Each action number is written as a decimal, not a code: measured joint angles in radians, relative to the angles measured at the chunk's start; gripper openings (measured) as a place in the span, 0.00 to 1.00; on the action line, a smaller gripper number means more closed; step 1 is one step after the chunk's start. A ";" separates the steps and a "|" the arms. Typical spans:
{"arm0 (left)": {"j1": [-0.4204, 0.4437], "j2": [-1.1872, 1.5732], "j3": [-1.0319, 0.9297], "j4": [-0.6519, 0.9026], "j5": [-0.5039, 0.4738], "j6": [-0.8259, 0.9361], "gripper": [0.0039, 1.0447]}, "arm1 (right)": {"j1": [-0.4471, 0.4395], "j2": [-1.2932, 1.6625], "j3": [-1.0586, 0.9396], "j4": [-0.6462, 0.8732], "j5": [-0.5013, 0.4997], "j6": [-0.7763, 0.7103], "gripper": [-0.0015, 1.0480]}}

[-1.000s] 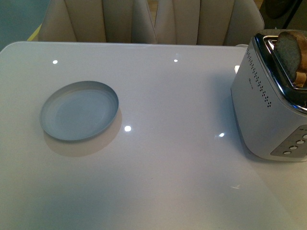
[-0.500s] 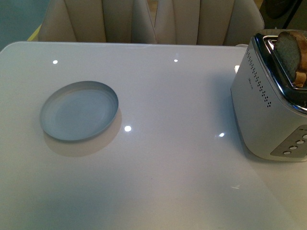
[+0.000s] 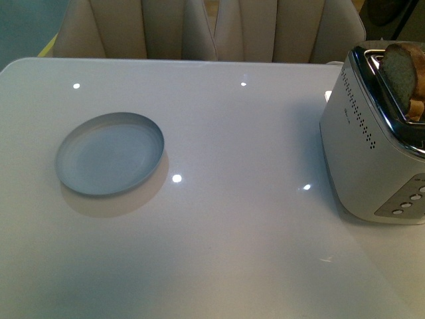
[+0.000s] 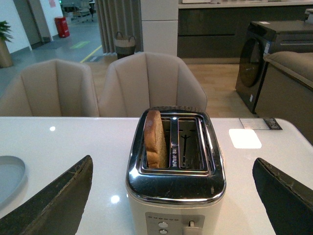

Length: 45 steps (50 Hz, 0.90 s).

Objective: Left arm holds plate, right arm toasts bread

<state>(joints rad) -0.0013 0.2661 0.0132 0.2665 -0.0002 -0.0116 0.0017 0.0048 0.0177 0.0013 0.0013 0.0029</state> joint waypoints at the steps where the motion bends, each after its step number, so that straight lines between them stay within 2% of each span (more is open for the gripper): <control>1: 0.000 -0.003 0.000 -0.003 0.000 0.000 0.03 | 0.000 0.000 0.000 0.000 0.000 0.000 0.91; 20: 0.000 -0.100 0.000 -0.094 0.000 0.000 0.03 | 0.000 0.000 0.000 0.000 0.000 0.000 0.91; 25: 0.000 -0.227 0.000 -0.253 0.000 0.000 0.03 | 0.000 0.000 0.000 0.000 0.000 0.000 0.91; 45: 0.000 -0.260 0.000 -0.265 0.000 0.000 0.03 | 0.000 0.000 0.000 0.000 0.000 0.000 0.91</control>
<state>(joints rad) -0.0013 0.0063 0.0135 0.0013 -0.0002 -0.0113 0.0017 0.0048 0.0177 0.0013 0.0010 0.0029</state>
